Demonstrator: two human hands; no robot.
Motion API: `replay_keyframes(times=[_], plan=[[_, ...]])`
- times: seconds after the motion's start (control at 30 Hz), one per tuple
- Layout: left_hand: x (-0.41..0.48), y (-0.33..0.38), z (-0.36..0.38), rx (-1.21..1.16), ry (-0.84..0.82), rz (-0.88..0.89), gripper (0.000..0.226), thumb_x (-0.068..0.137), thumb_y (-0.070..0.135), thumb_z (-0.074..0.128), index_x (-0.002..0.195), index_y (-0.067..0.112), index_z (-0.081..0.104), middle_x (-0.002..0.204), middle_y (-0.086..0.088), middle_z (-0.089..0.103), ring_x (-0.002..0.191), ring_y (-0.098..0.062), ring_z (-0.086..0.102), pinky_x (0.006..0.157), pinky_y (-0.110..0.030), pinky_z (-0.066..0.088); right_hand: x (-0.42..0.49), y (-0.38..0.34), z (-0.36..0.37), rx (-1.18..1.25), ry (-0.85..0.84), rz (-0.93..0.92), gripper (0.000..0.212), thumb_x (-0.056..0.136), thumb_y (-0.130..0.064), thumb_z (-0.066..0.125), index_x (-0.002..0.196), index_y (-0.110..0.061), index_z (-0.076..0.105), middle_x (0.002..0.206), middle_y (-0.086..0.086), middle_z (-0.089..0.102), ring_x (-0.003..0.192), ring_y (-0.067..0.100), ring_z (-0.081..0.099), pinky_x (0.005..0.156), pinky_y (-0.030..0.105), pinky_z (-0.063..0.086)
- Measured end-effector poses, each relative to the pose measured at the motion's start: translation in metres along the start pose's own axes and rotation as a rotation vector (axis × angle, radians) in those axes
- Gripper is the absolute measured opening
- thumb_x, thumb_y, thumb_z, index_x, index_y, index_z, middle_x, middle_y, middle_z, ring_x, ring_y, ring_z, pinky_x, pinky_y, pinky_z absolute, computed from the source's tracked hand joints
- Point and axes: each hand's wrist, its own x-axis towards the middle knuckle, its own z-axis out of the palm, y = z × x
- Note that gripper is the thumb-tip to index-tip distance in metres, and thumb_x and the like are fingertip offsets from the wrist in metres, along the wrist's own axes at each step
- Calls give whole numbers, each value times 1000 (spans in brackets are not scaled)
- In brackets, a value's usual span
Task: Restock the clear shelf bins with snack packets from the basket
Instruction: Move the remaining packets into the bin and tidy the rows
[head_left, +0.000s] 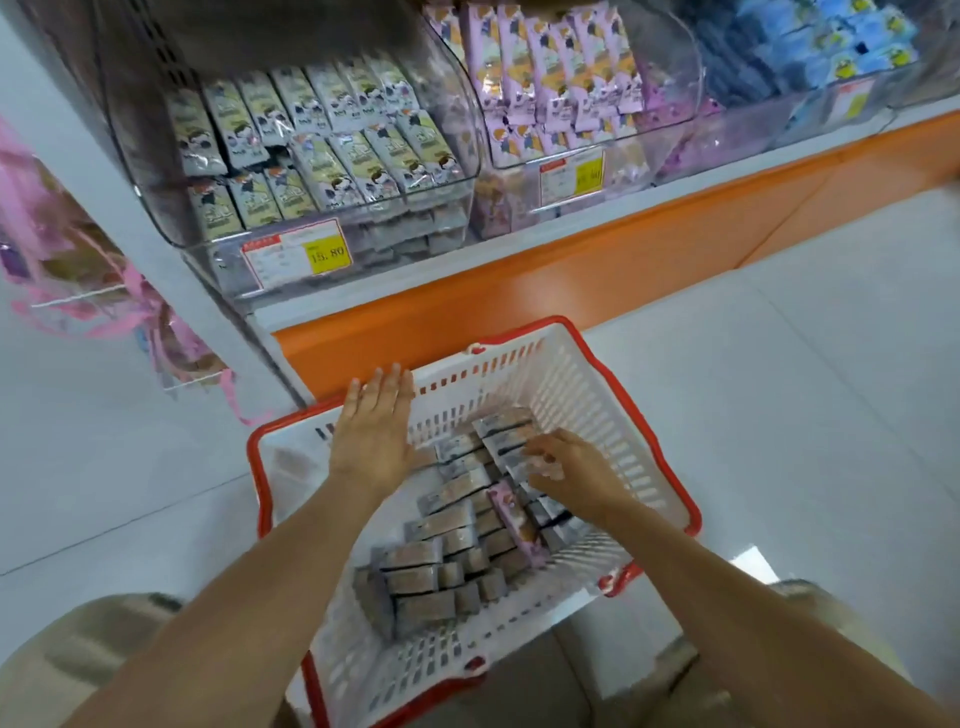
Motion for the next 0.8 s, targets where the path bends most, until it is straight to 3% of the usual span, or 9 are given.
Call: replay_keyframes(times=[0.13, 0.43, 0.53, 0.67, 0.8], plan=[[3, 2, 16, 21, 47, -8, 93, 96, 42, 50, 153, 6, -13, 164, -13, -8, 151, -29, -8, 122, -47, -7, -8, 24, 18, -106, -138, 40, 35, 83, -28, 73, 117, -20, 68, 122, 4, 62, 109, 23, 59, 91, 32, 47], [3, 4, 20, -35, 63, -18, 96, 94, 38, 57, 154, 6, -10, 163, -14, -9, 150, -31, -10, 119, -46, -10, -3, 33, 24, -376, -338, 115, 46, 83, -26, 68, 128, -26, 58, 134, 0, 51, 126, 24, 43, 103, 38, 38], [5, 4, 20, -37, 55, -20, 96, 94, 39, 56, 154, 6, -10, 163, -14, -9, 150, -30, -10, 119, -46, -10, -1, 31, 23, -396, -315, 109, 38, 85, -27, 64, 123, -24, 62, 127, 0, 57, 119, 23, 49, 101, 37, 41], [5, 4, 18, -54, 37, -17, 95, 94, 38, 56, 154, 7, -11, 163, -13, -10, 150, -29, -11, 120, -45, -9, -1, 27, 20, -323, -180, 65, 21, 84, -24, 60, 104, -19, 64, 104, 1, 66, 96, 22, 60, 84, 32, 50], [5, 1, 12, -64, 5, -15, 92, 96, 39, 53, 154, 10, -12, 164, -9, -12, 150, -26, -12, 121, -44, -9, -2, 12, 8, -149, -48, 70, 34, 89, -22, 58, 123, -21, 60, 103, -1, 65, 92, 21, 62, 72, 28, 48]])
